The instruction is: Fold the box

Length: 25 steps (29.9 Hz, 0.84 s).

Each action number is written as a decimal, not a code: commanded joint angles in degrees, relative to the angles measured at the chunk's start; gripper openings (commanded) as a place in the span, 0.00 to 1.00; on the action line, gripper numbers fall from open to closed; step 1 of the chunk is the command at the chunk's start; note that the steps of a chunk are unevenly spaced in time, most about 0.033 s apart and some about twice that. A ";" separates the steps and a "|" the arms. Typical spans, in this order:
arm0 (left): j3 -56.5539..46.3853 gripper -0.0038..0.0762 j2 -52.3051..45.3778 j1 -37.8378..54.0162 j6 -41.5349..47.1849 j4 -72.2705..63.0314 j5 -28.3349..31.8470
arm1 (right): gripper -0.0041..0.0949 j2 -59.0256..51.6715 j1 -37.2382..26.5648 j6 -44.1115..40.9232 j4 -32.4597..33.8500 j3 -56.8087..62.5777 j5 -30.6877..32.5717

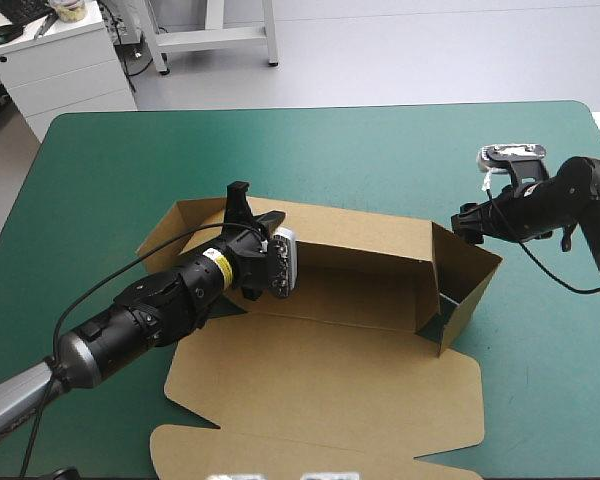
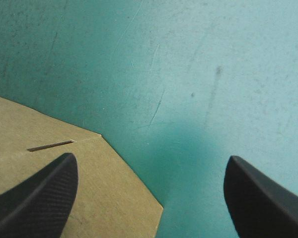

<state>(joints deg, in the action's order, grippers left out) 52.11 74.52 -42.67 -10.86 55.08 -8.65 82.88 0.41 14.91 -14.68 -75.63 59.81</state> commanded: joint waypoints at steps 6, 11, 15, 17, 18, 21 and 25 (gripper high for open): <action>5.63 0.04 -0.18 -0.05 10.02 3.84 -4.59 | 0.79 -2.26 -0.26 1.88 -0.28 -1.12 2.79; 7.28 0.04 1.46 -0.05 9.99 5.46 -5.58 | 0.79 -2.26 -0.26 4.26 -5.34 -1.01 3.56; 7.28 0.04 3.05 -0.05 9.18 6.10 -6.24 | 0.79 -4.25 -0.26 11.94 -12.31 2.61 -1.72; 7.28 0.04 3.75 -0.05 9.18 6.10 -6.48 | 0.79 -6.27 -0.26 16.04 -15.31 6.25 -6.15; 7.28 0.04 4.06 -0.05 9.18 6.10 -6.48 | 0.79 -7.00 -0.26 17.39 -16.58 7.73 -7.47; 7.36 0.04 4.70 -0.05 9.18 6.37 -5.81 | 0.79 -8.95 -0.26 22.84 -20.09 12.55 -10.48; 7.36 0.04 4.83 -0.05 9.32 6.37 -5.36 | 0.79 -10.17 -0.26 29.71 -25.17 17.22 -12.82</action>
<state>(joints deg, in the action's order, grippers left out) 58.13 80.44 -42.64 -2.73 62.33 -14.49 75.18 0.41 38.75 -33.59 -59.52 49.95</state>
